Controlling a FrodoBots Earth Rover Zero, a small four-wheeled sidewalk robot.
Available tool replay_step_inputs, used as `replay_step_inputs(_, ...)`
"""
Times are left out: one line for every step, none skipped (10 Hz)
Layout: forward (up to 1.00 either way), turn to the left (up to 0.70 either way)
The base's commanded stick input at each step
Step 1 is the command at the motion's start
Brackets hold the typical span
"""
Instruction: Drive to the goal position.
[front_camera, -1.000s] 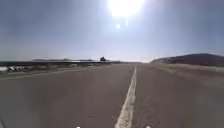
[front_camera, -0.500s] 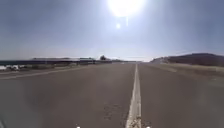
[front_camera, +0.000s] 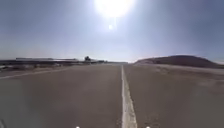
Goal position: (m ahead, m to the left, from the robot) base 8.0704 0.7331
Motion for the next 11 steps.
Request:
replay_step_inputs(0.70, 0.00)
replay_step_inputs(0.70, 0.00)
replay_step_inputs(0.70, 0.00)
replay_step_inputs(0.70, 0.00)
replay_step_inputs(0.70, 0.00)
replay_step_inputs(0.70, 0.00)
replay_step_inputs(0.70, 0.00)
replay_step_inputs(0.70, 0.00)
replay_step_inputs(0.70, 0.00)
replay_step_inputs(0.70, 0.00)
replay_step_inputs(0.70, 0.00)
